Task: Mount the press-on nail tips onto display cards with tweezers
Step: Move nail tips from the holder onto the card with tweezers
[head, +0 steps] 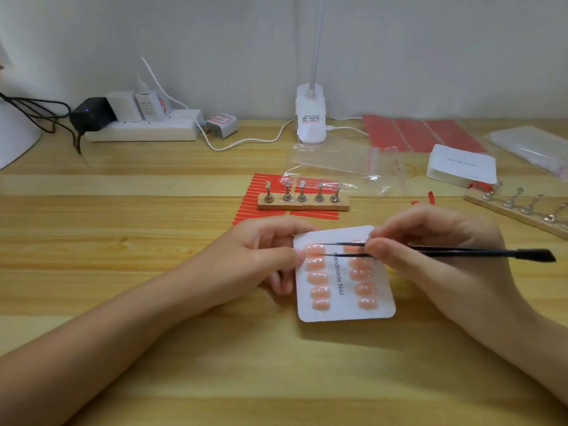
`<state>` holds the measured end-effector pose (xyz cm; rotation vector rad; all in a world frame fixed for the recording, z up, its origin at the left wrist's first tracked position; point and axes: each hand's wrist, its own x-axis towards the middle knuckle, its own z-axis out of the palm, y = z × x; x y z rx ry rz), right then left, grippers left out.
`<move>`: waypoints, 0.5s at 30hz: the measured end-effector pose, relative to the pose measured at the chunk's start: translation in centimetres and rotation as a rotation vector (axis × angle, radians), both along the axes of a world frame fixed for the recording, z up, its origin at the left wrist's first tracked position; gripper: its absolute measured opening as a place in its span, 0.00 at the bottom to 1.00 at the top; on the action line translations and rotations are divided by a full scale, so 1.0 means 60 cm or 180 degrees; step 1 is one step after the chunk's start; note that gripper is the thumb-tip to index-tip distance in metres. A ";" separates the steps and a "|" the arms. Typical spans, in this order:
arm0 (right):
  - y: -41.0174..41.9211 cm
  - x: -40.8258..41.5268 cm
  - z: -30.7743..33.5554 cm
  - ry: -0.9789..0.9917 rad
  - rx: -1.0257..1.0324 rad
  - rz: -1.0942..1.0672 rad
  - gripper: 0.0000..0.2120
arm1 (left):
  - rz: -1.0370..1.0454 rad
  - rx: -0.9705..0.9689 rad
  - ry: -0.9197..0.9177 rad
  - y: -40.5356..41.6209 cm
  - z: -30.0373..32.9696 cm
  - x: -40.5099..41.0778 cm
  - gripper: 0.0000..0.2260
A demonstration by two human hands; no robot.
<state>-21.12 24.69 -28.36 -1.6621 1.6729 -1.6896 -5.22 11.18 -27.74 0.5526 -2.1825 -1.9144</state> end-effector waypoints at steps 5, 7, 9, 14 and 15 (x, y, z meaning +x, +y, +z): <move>0.005 0.001 0.001 0.0433 -0.0165 -0.0085 0.05 | -0.0031 -0.0135 -0.0004 0.000 0.001 0.003 0.14; 0.008 0.001 0.001 0.0341 -0.0138 -0.0164 0.07 | -0.0014 -0.0216 -0.0018 0.000 0.000 0.004 0.16; 0.008 0.001 0.003 0.0066 -0.0050 -0.0267 0.09 | 0.0001 -0.0272 -0.0008 0.001 0.000 0.005 0.17; -0.002 0.004 0.004 -0.0680 0.0297 -0.0415 0.14 | -0.0016 -0.0335 0.0049 0.002 -0.001 0.004 0.17; -0.005 0.003 0.004 -0.0736 0.0351 -0.0421 0.14 | -0.0008 -0.0332 0.0053 0.002 -0.001 0.004 0.17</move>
